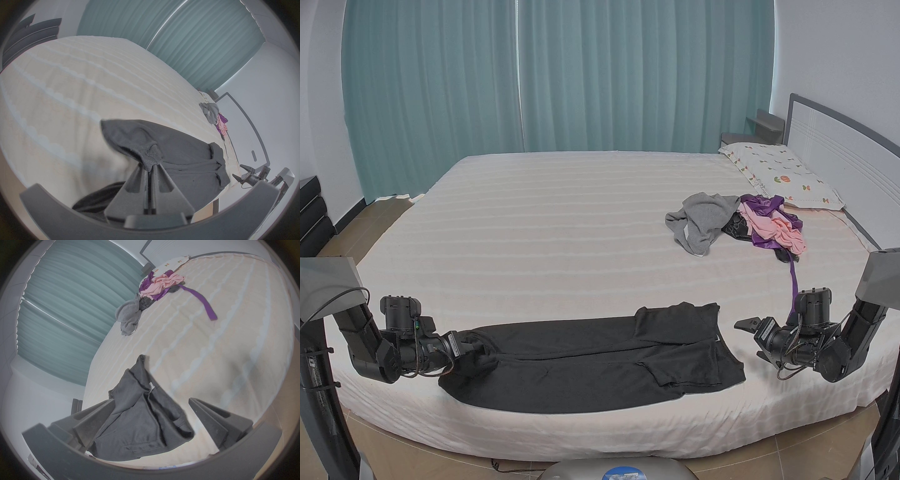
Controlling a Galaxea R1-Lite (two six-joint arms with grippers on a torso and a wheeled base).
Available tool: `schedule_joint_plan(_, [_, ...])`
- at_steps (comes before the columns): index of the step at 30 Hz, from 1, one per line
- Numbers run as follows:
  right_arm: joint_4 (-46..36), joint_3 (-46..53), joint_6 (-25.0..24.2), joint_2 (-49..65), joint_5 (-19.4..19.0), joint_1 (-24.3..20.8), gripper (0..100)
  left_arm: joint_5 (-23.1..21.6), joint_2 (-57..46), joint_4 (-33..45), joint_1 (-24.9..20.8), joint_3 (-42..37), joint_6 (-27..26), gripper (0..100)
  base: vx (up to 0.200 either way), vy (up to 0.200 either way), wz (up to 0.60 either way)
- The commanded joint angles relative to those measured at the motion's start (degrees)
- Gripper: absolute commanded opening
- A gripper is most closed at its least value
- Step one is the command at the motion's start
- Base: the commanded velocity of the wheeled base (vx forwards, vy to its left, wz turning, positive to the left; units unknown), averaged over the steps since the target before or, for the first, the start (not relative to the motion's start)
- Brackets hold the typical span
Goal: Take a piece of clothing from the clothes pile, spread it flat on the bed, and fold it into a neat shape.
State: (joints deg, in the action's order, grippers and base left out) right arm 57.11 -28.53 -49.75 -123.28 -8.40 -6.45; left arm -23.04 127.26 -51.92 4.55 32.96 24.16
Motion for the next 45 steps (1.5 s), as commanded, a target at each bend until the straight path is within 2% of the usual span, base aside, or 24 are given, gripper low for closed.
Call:
schedule_joint_plan(1, [0.0,0.0,0.0,0.4,0.0,-0.2,100,0.0,-1.7,0.0,-0.3,-0.4,0.3,0,0.000,-0.200,0.00])
schedule_joint_plan(8, [0.0,0.1,0.0,0.5,0.0,-0.5,100,0.0,-6.6,0.2,-2.5,-1.6,2.1,0,0.000,-0.200,0.00])
schedule_joint_plan(14, [0.0,0.5,0.0,0.5,0.0,-0.8,100,1.0,-9.3,0.9,-6.7,-0.5,3.4,0,0.000,-0.200,0.00])
schedule_joint_plan(17, [0.0,0.8,0.0,0.5,0.0,-1.0,100,3.4,-9.3,1.7,-9.9,1.3,3.5,0,0.000,-0.200,0.00])
schedule_joint_plan(21, [0.0,0.8,0.0,0.6,0.0,-1.5,100,3.5,-9.4,4.0,-11.8,2.3,3.5,0,0.000,-0.200,0.00])
schedule_joint_plan(22, [0.0,0.9,0.0,0.6,0.0,-1.9,100,3.6,-9.3,5.2,-13.6,3.2,3.6,0,0.000,-0.200,0.00])
schedule_joint_plan(26, [0.0,0.9,0.1,0.5,0.0,-2.0,100,3.6,-9.4,7.0,-15.6,5.5,3.7,0,0.000,-0.200,0.00])
schedule_joint_plan(33, [0.0,0.8,0.1,-0.2,0.0,-1.9,100,3.6,-8.8,17.1,-19.0,13.7,3.7,0,0.000,-0.200,0.00])
schedule_joint_plan(37, [0.0,0.8,0.0,-0.1,-0.1,-1.9,100,3.9,-7.6,20.0,-20.5,17.9,3.8,0,0.000,-0.200,0.00])
schedule_joint_plan(42, [-0.1,0.7,0.0,-0.4,-0.1,-1.9,100,8.2,-3.3,21.8,-22.5,23.1,3.8,0,0.000,-0.160,0.00])
schedule_joint_plan(45, [-0.1,0.7,0.1,-0.7,-0.1,-2.0,100,9.1,-1.6,21.9,-23.1,24.6,3.8,0,0.000,0.000,0.00])
